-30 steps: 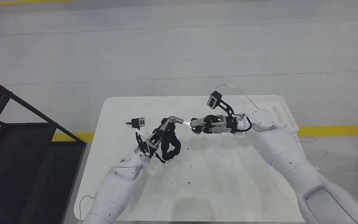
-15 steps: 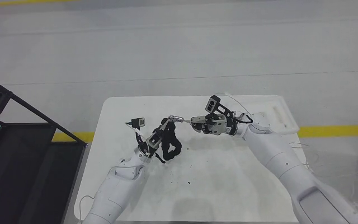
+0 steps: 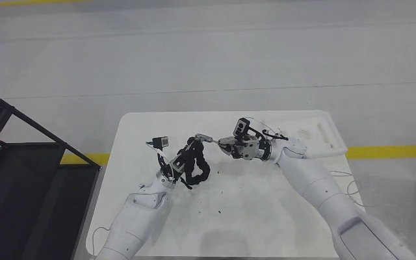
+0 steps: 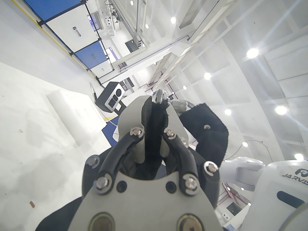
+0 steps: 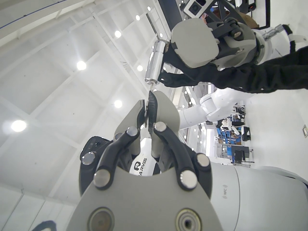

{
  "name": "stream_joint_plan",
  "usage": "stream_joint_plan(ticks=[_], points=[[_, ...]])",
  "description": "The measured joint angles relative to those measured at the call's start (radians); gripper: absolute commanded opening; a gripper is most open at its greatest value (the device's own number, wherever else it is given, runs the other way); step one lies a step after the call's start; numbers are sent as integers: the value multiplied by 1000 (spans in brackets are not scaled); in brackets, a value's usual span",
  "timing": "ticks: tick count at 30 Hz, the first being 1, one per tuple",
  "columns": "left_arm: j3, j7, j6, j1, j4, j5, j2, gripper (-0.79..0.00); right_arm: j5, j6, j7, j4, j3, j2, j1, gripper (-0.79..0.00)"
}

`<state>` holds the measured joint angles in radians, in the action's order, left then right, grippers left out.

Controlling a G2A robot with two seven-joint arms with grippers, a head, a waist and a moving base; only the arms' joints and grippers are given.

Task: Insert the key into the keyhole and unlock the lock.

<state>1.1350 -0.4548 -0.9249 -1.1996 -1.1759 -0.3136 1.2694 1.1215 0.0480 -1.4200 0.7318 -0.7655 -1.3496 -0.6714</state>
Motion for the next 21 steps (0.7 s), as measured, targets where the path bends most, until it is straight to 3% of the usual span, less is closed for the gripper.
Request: stream_joint_plan(ticks=[8, 11, 16, 21], points=[[0, 0, 0, 0, 0, 0, 0, -785, -50, -40, -27, -17, -9, -8, 9, 0], [0, 0, 0, 0, 0, 0, 0, -785, -105, -97, -28, -16, -15, -5, 19, 0], [0, 0, 0, 0, 0, 0, 0, -785, -326, -359, 32, -2, -31, 20, 44, 0], [0, 0, 0, 0, 0, 0, 0, -785, -674, -650, 205, 66, -69, 70, 39, 0]])
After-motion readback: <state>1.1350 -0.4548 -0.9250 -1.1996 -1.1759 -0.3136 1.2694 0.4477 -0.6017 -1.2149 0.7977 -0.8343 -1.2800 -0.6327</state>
